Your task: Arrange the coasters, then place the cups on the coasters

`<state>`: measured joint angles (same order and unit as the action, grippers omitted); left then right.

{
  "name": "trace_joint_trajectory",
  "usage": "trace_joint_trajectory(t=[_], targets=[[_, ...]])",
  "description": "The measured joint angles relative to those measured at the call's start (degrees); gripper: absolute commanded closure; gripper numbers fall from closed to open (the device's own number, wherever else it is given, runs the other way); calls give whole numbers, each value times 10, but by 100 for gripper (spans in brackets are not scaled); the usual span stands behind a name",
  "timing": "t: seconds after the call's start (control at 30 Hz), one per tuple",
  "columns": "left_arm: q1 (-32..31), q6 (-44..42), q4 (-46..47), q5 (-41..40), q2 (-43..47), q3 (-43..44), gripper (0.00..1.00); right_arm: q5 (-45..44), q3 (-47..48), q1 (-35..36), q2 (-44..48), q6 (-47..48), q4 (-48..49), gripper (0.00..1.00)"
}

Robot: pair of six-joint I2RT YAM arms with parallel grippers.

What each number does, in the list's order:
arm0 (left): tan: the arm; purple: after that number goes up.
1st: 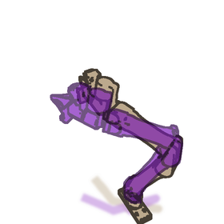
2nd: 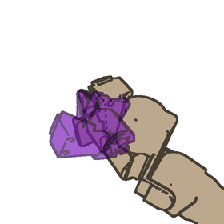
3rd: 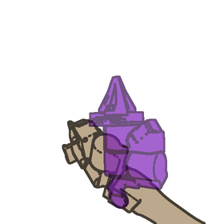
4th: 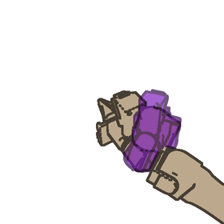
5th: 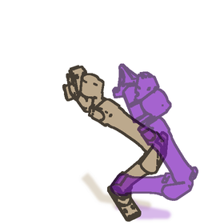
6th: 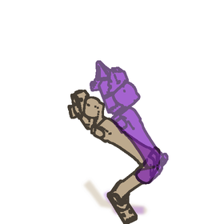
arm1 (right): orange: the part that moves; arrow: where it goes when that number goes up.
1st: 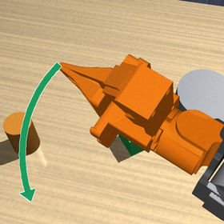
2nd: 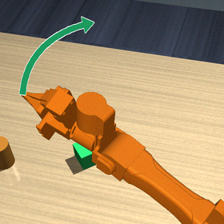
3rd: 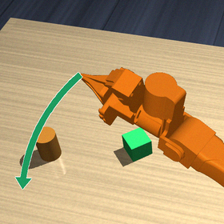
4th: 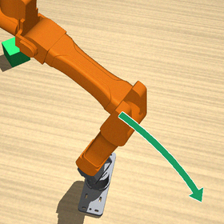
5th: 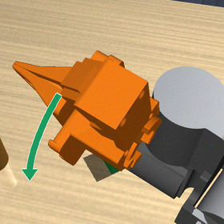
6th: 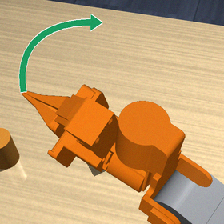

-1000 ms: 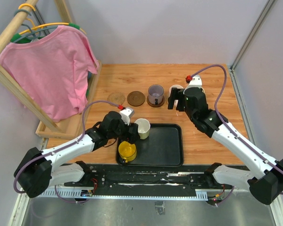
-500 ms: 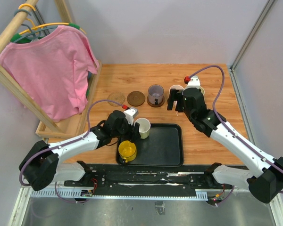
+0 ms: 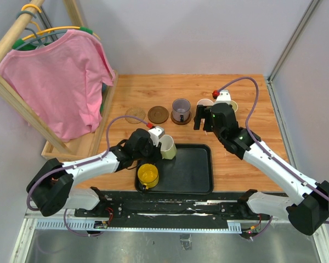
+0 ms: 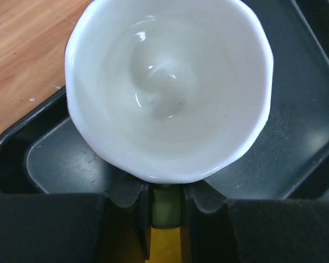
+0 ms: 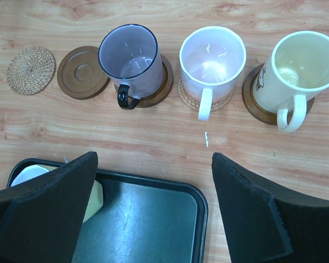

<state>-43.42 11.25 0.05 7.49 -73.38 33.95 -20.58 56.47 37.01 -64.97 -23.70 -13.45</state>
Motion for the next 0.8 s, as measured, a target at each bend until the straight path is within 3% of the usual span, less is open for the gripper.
trace_joint_trajectory(t=[0.33,0.5,0.8], targets=[[-16,-6,-13,-19,-4,11,91,0,-11,0,9,0,2,14],[-23,-8,-32,-45,0,21,98,0,-17,0,16,0,3,14],[-25,-1,-37,-168,38,63,99,0,-35,0,31,3,10,13]])
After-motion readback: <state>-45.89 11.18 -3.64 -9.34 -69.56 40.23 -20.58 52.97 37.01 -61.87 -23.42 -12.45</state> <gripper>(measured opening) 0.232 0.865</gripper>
